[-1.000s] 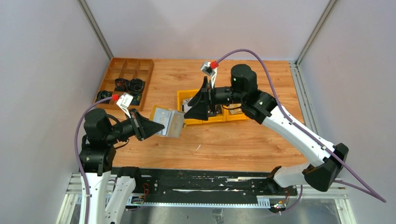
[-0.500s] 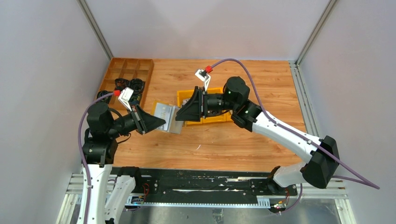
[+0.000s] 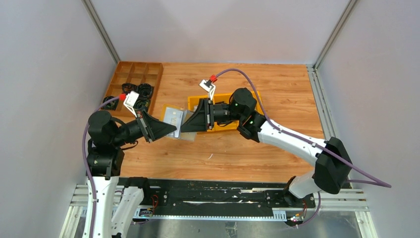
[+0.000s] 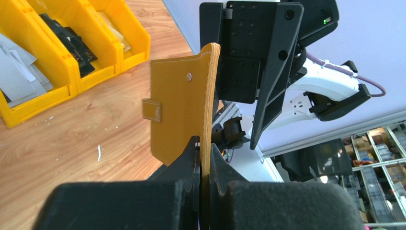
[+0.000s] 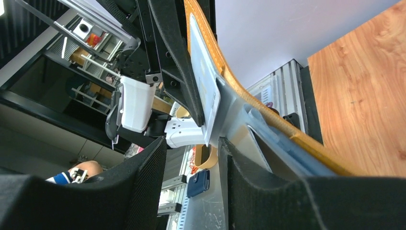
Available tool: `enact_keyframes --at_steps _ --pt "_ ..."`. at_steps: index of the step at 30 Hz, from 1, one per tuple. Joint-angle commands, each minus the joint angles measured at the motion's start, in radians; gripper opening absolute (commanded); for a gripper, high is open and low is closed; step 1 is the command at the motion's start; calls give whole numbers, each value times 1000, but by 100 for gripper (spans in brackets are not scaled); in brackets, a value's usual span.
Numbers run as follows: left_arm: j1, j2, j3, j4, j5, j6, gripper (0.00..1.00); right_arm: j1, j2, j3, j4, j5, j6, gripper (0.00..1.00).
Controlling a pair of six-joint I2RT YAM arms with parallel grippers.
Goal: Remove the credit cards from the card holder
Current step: Remove the credit card from the card holder.
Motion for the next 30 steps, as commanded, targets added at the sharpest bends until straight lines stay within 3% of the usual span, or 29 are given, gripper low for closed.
enact_keyframes --at_steps 1,8,14,20,24,30 --pt "5 -30 4 86 86 -61 3 18 37 11 110 -20 63 47" --pt "5 -57 -14 68 115 -42 7 28 103 37 264 -18 175 42" --pt "5 -74 -35 44 144 -25 19 31 151 51 389 -17 269 23" --pt "5 -83 -36 38 147 -20 39 37 125 26 396 -31 257 5" --pt "5 -67 -27 69 156 -55 37 37 99 -8 387 -38 234 0" --pt "5 -38 25 136 161 -107 22 37 66 -69 394 -50 229 0"
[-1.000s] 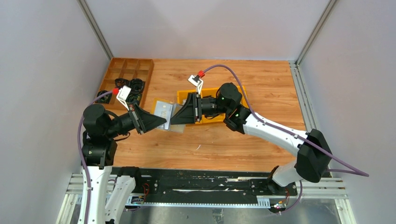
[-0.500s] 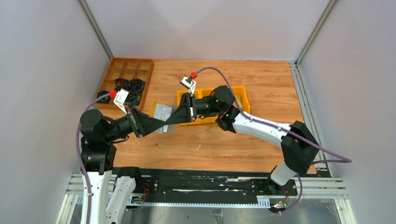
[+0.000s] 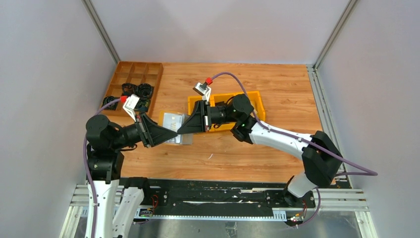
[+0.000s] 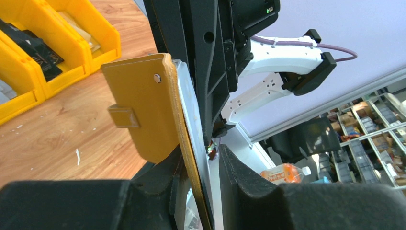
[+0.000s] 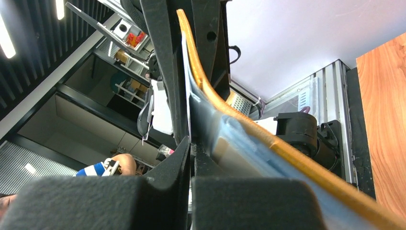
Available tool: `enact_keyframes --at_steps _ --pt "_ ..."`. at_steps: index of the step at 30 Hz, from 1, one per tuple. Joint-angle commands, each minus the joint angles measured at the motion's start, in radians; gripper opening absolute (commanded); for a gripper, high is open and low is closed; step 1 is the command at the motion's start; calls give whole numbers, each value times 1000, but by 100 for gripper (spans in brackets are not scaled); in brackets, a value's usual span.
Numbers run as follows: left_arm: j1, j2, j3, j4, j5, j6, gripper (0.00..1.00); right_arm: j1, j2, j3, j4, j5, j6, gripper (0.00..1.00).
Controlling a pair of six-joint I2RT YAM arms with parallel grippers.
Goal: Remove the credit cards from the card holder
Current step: Remove the credit card from the card holder.
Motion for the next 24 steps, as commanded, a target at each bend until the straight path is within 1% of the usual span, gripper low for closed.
enact_keyframes --at_steps 1,7,11,12,14,17,18,20,24 --pt "-6 19 59 77 41 -58 20 10 -54 -51 48 2 -24 0" --pt "-6 19 71 114 44 -104 11 8 -97 -88 22 -5 -42 0" --pt "-6 15 83 127 36 -115 3 8 -121 -112 23 2 -52 1" --pt "-6 17 85 127 35 -116 0 8 -124 -114 26 1 -52 2" --pt "-6 22 91 124 38 -116 0 8 -126 -116 36 7 -48 10" --pt "-6 21 93 119 37 -105 0 8 -114 -107 111 31 -5 29" --pt "-6 20 92 112 37 -99 0 8 -103 -100 141 38 15 32" --pt "-6 20 90 100 35 -89 0 8 -80 -74 186 46 53 34" --pt "-6 23 103 55 24 -47 0 8 -48 -30 264 40 113 33"
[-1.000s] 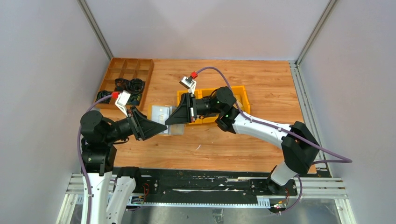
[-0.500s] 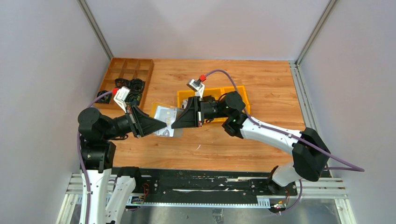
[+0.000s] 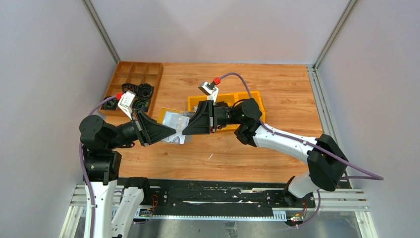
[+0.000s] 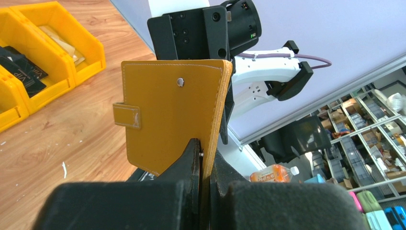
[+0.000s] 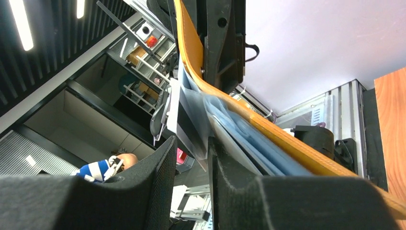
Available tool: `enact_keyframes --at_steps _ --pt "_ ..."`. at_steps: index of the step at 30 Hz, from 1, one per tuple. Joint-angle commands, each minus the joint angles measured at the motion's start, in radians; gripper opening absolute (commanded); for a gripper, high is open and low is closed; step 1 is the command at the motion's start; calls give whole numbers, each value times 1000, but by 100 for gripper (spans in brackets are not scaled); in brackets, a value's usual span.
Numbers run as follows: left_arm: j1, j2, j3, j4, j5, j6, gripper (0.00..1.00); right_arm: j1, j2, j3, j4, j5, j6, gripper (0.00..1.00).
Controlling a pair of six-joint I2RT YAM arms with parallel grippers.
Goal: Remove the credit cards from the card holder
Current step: Remove the credit card from the card holder.
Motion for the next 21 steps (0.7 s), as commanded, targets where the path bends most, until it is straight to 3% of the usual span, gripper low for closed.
enact_keyframes --at_steps 1,5,8,17,20,21 --pt "-6 3 47 -45 -1 58 0 8 31 57 145 17 71 31" --pt "-6 17 76 -143 -39 150 0 8 12 47 93 9 40 11" --pt "-6 32 111 -218 -73 226 0 2 -10 9 64 9 10 2" --pt "-6 64 188 -364 -182 387 0 -119 -153 -144 -109 -36 -99 0" --pt "-6 76 205 -408 -211 441 0 -214 -220 -158 -275 -86 -183 0" --pt "-6 78 213 -425 -229 464 0 -265 -260 -147 -439 -95 -272 0"
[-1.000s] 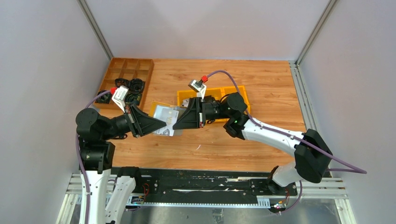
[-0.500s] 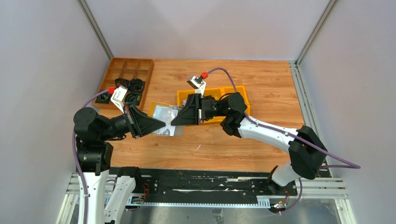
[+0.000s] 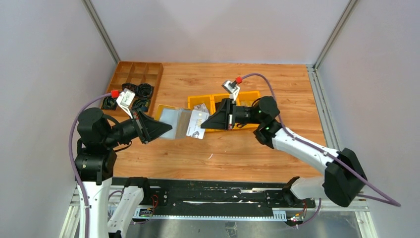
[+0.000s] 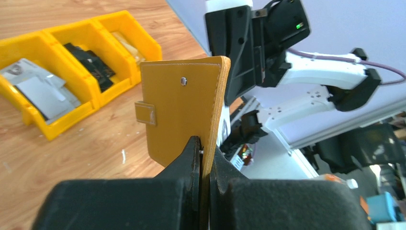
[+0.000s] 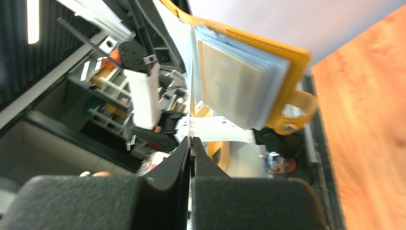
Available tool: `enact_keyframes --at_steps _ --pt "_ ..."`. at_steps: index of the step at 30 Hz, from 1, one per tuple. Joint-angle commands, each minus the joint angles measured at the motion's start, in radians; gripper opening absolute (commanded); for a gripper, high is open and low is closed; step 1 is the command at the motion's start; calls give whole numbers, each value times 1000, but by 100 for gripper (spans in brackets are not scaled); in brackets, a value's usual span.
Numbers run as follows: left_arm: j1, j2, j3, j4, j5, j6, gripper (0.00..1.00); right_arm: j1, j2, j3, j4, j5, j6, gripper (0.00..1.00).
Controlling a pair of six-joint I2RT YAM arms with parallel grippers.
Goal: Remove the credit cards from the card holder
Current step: Remove the credit card from the card holder, then place the credit card in the storage box.
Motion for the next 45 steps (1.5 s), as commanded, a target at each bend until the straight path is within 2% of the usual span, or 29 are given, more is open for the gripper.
enact_keyframes --at_steps 1,4,5,7,10,14,20,26,36,38,42,45 --pt "-1 16 50 -91 -72 128 0 -153 -127 21 -435 -70 -250 0" --pt "-1 19 67 -120 -81 178 0 -259 -167 152 -988 60 -645 0" --pt "-1 19 68 -125 -79 190 0 -291 -161 200 -1124 124 -737 0" --pt "-1 18 70 -130 -71 209 0 -349 -132 267 -1281 241 -822 0" --pt "-1 22 72 -135 -61 222 0 -373 -77 289 -1260 243 -837 0" --pt "-1 24 65 -128 -14 208 0 -314 77 362 -1212 256 -828 0" --pt "-1 11 70 -131 49 208 0 -179 381 572 -1234 363 -847 0" --pt "-1 -6 77 -134 70 203 0 -135 665 791 -1294 439 -846 0" --pt "-1 -19 90 -134 137 202 0 -116 874 981 -1312 485 -870 0" --pt "-1 -21 82 -134 150 203 0 -110 889 987 -1298 487 -871 6" --pt "-1 -20 53 -134 195 196 0 -104 853 994 -1280 491 -887 36" --pt "-1 -22 32 -133 218 198 0 -105 759 942 -1224 470 -894 53"
